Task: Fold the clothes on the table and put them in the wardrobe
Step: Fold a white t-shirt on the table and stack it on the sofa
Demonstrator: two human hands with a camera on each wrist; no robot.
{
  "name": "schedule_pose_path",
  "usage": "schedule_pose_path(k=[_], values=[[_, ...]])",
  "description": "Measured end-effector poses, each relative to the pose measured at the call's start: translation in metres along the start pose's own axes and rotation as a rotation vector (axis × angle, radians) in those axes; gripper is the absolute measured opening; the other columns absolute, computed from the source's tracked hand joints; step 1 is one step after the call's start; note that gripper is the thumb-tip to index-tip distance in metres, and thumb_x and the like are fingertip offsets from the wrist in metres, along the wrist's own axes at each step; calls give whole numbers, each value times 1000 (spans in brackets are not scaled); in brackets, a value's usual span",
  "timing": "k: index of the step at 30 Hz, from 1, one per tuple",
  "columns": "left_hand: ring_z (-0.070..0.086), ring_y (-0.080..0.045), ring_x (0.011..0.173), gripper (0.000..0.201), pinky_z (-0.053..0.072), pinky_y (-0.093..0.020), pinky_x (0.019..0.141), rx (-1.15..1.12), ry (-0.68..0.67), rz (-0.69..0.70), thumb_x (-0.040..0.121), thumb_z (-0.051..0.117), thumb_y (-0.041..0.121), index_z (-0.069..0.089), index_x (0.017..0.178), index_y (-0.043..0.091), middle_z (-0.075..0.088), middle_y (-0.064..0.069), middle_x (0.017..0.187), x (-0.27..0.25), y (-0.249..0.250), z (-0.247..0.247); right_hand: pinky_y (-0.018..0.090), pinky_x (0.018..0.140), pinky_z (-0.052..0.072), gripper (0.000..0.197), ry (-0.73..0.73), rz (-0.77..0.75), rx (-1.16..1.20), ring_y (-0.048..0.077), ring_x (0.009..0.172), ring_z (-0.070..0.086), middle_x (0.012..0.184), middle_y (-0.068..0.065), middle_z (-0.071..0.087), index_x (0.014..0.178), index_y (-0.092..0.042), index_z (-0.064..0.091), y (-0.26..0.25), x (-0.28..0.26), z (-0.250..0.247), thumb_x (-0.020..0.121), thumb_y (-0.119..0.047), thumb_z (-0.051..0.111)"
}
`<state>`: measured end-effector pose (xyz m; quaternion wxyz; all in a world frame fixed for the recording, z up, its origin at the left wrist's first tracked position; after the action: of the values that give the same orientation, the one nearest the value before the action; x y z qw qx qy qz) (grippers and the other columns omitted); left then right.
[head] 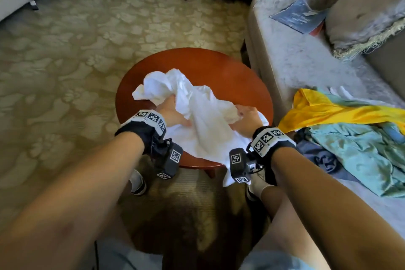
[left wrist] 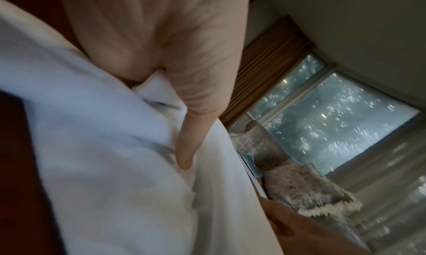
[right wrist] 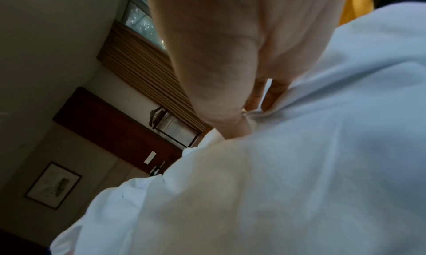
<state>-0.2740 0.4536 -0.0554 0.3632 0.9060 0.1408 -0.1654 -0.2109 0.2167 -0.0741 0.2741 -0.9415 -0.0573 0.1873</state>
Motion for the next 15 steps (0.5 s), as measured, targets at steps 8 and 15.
schedule_pose_path(k=[8,15], values=[[54,-25,114,107,46,-47,97,-145,11,-63,43,85,38,41,139,21,58,0,124,6,-10,-12,27,78,48,52,22,97,323,21,96,59,106,-3,61,115,-26,59,2,-7,-9,70,-43,77],[53,-23,114,77,46,-39,92,-321,121,-91,67,85,16,48,134,16,58,0,120,2,-16,-3,36,95,52,33,221,291,1085,25,115,63,125,15,64,129,-7,58,10,-18,-10,98,-16,54]])
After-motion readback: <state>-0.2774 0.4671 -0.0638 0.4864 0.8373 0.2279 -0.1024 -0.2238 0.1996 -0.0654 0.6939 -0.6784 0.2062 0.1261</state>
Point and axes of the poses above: each hand's wrist, its own x-axis towards the middle knuckle, its own z-axis out of the palm, y = z × x, the point moved 1 cm from there along x, towards the middle knuckle
